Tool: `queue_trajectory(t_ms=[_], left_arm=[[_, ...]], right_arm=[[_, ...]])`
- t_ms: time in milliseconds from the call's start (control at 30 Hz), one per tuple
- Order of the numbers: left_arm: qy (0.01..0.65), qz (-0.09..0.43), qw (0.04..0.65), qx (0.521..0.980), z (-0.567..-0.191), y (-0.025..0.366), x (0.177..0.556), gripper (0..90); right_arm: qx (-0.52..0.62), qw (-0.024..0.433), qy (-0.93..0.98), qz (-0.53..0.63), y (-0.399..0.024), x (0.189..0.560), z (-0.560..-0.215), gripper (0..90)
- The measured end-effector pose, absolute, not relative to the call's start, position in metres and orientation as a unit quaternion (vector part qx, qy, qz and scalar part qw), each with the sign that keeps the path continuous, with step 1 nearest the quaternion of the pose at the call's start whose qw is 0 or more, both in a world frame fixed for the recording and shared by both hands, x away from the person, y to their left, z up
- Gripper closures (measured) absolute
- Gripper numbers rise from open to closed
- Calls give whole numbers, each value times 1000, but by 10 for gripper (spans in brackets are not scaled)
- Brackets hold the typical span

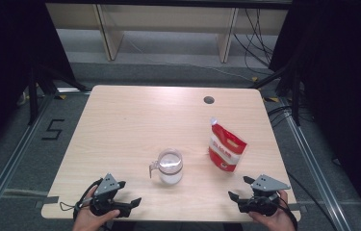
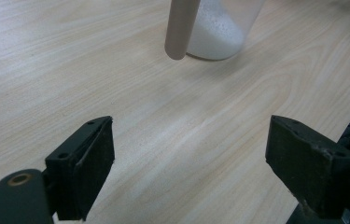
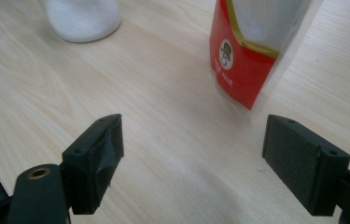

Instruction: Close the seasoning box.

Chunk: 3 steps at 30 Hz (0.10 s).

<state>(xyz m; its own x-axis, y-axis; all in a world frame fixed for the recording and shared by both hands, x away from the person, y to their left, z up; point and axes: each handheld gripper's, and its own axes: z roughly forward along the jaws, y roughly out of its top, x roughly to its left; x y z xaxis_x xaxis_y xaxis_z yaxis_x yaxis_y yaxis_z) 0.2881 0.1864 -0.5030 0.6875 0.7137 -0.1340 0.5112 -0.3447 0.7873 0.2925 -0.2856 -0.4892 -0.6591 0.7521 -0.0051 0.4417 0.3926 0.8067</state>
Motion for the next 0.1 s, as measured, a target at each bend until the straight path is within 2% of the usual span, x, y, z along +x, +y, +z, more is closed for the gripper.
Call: queue_trajectory(t_ms=[100], left_arm=[[384, 113, 442, 802, -503, 185, 288, 153]], right_arm=[[364, 184, 815, 413, -285, 293, -490, 214]])
